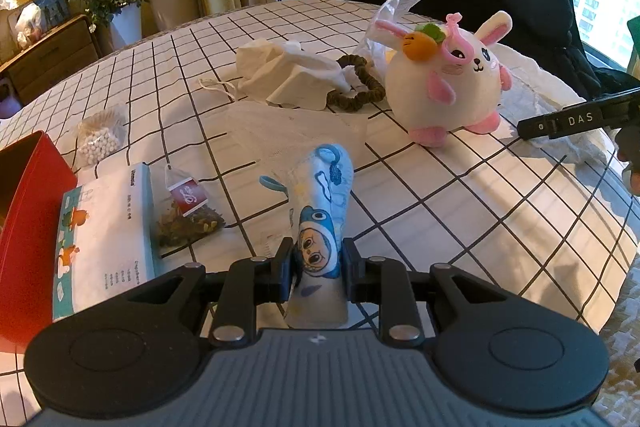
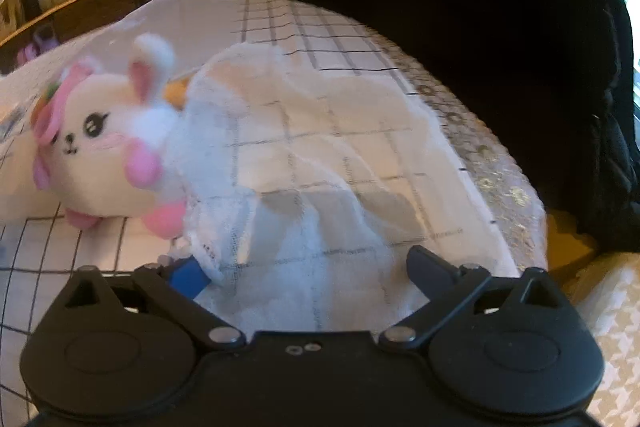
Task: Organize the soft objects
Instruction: 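Grasp the labubu bag with the left tool while the right tool grasps the mesh fabric, then carry the labubu bag and mesh fabric with both tools over the tin box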
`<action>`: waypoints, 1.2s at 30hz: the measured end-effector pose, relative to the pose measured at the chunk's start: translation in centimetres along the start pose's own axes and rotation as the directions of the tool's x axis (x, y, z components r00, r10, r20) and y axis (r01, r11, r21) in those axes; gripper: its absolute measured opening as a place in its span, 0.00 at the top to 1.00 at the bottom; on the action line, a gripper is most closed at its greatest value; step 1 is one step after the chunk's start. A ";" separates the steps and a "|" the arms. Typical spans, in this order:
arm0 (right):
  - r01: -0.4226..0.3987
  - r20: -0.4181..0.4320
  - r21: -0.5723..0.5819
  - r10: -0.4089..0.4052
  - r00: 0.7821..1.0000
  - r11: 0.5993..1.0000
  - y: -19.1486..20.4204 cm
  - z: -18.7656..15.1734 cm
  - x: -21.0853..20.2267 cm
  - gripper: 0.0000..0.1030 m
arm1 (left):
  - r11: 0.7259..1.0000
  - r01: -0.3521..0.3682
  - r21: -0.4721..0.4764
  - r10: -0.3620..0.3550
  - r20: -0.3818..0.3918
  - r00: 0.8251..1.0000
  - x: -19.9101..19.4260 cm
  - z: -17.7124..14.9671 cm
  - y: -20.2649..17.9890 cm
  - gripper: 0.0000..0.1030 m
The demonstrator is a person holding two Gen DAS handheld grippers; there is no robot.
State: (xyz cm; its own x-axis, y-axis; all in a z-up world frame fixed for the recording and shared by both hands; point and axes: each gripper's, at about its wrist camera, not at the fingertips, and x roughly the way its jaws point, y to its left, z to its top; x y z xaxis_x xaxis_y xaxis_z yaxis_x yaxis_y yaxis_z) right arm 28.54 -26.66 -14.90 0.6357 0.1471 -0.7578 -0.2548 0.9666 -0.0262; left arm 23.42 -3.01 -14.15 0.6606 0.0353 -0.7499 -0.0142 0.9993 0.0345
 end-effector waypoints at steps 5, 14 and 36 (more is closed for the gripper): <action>0.031 0.030 0.011 -0.032 0.999 0.999 -0.1 0.1 -0.9 0.53 | 1.000 0.000 -0.003 0.000 0.000 1.000 0.1 0.1 0.1 0.77; 0.085 0.130 0.034 -0.089 0.988 0.996 0.9 0.1 -4.3 0.95 | 0.999 0.013 -0.032 -0.013 0.007 1.000 -0.9 0.5 0.7 0.78; -0.134 0.432 -0.096 0.162 0.887 0.986 9.2 2.0 -22.9 0.96 | 0.996 0.037 -0.077 -0.029 0.106 0.994 -12.2 1.4 7.3 0.78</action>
State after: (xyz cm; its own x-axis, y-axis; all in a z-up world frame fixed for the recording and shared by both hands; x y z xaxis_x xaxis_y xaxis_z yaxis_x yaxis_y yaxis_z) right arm 13.08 -20.74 3.52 0.8373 0.3781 -0.3950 -0.4066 0.9135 0.0126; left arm 16.34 3.85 -3.82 0.7364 0.0049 -0.6765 -0.0474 0.9979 -0.0444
